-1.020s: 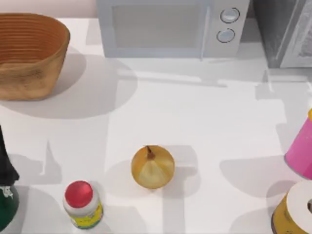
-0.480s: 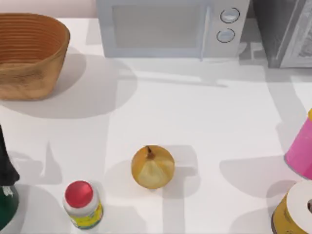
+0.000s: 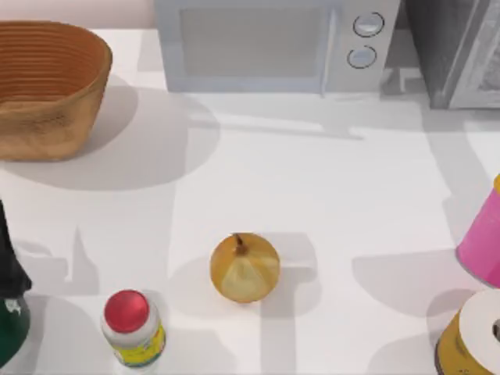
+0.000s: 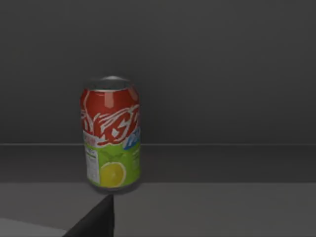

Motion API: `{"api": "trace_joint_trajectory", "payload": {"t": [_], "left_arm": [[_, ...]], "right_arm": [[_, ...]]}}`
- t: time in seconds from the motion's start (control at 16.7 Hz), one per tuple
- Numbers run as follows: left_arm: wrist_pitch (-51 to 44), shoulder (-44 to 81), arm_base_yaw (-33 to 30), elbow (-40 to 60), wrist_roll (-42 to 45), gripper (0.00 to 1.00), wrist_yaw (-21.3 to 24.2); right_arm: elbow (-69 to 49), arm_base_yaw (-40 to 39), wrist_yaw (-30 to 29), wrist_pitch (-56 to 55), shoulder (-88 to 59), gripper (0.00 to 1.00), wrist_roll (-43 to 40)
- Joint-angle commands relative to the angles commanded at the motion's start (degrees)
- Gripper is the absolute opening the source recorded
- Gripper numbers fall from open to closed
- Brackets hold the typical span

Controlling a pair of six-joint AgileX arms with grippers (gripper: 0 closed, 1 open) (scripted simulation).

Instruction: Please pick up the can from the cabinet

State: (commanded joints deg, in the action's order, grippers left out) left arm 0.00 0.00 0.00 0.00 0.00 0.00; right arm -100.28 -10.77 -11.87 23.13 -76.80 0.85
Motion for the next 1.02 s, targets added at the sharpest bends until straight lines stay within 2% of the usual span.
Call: {"api": "trace_joint_trajectory", "payload": {"t": [0.48,0.78,1.02], "left_arm": [[0.0,0.0,0.0,0.0,0.0,1.0,0.0],[0.0,0.0,0.0,0.0,0.0,1.0,0.0],[0.0,0.0,0.0,0.0,0.0,1.0,0.0]], "right_arm": [[-6.0,-7.22,-7.48,-8.86,-15.04,1.0,-0.2],[-5.94,-7.19,-7.56,-9.04,-15.44,1.0,-0.18],[-11.14,-6.51,-6.84,-8.36,-19.56,1.0,-0.2]]}}
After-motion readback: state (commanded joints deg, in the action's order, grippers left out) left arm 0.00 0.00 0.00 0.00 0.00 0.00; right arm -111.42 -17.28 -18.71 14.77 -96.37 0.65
